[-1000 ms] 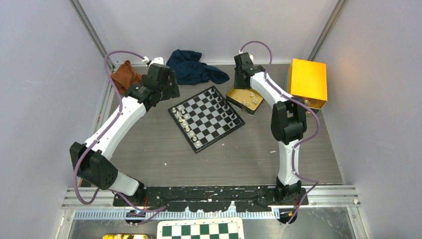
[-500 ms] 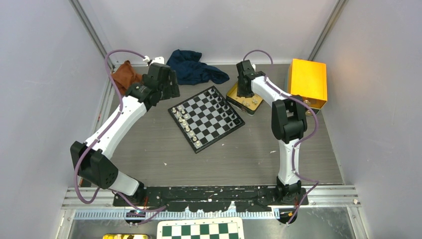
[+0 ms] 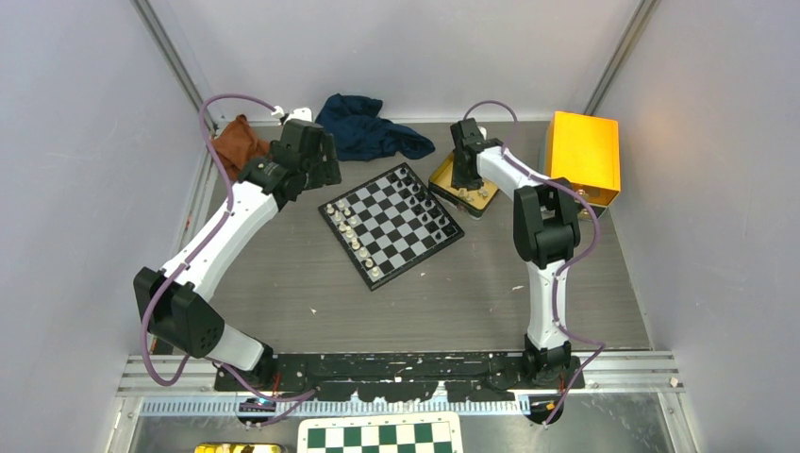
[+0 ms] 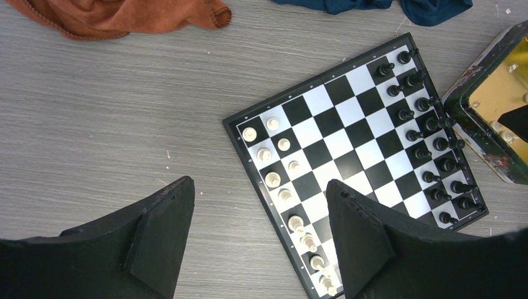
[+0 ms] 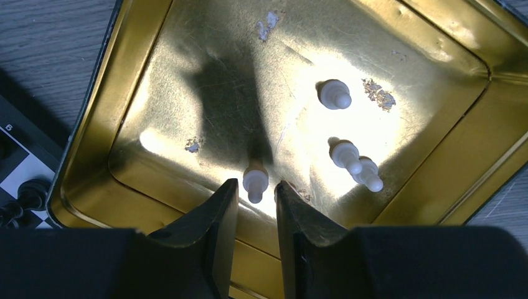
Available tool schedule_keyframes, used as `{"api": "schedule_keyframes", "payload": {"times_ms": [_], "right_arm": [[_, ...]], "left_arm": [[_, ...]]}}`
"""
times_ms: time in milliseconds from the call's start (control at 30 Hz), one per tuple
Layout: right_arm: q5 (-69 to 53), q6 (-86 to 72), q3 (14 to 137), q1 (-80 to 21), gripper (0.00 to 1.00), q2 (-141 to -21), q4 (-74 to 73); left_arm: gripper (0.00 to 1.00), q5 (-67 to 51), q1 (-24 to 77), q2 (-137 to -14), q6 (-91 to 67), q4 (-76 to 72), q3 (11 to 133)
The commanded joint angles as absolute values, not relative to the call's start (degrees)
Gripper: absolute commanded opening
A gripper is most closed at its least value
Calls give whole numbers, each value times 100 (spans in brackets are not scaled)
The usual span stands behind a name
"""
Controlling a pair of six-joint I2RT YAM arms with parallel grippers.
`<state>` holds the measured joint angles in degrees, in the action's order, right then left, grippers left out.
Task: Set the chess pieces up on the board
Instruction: Pick up the chess piece from the storage box.
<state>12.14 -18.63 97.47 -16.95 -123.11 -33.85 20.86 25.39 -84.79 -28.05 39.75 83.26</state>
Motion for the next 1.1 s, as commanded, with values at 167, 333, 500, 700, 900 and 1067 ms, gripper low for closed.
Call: {"api": "schedule_keyframes", "payload": {"times_ms": [167, 333, 500, 700, 900, 1067], "right_arm": [[1144, -1951, 9860, -1653, 35, -12365, -3214], [1108, -1983, 9879, -1659, 32, -12401, -3267], [1119, -1994, 9883, -1654, 25, -12410, -3305], [1257, -1941, 9965, -1653, 8, -12375, -3344], [1459, -1825, 10253, -1656, 1, -12294, -3472], [1595, -1745, 10554, -1655, 1, -12173, -3620]], "left_arm": [[78, 2100, 2558, -8460, -2754, 3789, 8499], [78, 2096, 2558, -8457, -2742, 3772, 8477], [78, 2096, 2558, -8464, -2742, 3753, 8464], [78, 2100, 2558, -8456, -2733, 3740, 8446], [78, 2113, 2558, -8428, -2705, 3741, 8438], [78, 2144, 2558, -8317, -2698, 3730, 8386]]}}
